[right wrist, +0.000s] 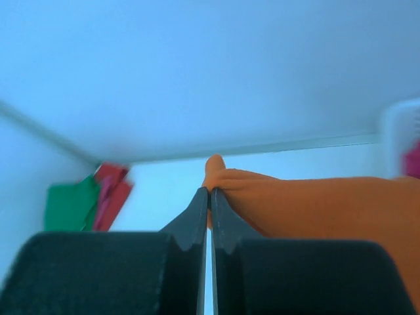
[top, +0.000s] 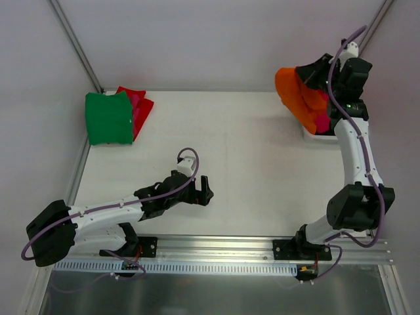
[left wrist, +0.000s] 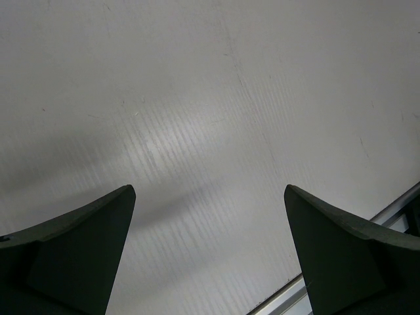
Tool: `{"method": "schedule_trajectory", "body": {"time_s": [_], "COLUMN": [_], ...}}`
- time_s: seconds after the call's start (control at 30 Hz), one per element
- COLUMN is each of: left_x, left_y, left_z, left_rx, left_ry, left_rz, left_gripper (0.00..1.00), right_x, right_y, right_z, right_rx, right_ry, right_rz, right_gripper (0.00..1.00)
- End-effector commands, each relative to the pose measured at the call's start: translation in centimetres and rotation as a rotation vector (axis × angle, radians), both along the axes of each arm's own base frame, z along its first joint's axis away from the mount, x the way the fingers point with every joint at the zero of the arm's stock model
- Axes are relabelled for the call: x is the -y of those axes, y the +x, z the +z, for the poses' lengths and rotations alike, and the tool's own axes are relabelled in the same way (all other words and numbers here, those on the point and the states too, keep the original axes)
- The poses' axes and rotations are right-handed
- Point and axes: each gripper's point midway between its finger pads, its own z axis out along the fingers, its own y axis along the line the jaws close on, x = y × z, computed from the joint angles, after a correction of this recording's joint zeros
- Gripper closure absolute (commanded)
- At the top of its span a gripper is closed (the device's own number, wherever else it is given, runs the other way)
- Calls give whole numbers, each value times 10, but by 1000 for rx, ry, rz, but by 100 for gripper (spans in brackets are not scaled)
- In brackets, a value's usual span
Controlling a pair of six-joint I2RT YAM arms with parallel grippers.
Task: Fold and stack the t-shirts
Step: Grab the tshirt from the pile, then move the tshirt to the center of the board
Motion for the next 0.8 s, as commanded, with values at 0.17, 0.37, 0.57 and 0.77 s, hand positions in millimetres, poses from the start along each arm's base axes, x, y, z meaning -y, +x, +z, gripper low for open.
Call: {"method": "schedule_trajectory", "body": {"time_s": [0.17, 0.37, 0.57, 0.77], "left_x": [-12, -35, -46, -46], "left_y": [14, 22, 23, 33], "left_z": [24, 61, 105, 110], "left_rx": [75, 163, 269, 278], "left_ry": [-43, -47, -141, -78], "left_rz": [91, 175, 204, 225], "left_gripper": [1, 1, 1, 1], "right_x": [-157, -202, -161, -130], "right_y": [-95, -118, -99, -105], "right_z": [46, -36, -60, -70], "right_rx": [104, -22, -82, -144], "right_ry": [-56, -170, -240, -253], "right_rz": [801, 888, 546, 353], "right_gripper": [100, 1, 1, 1]}}
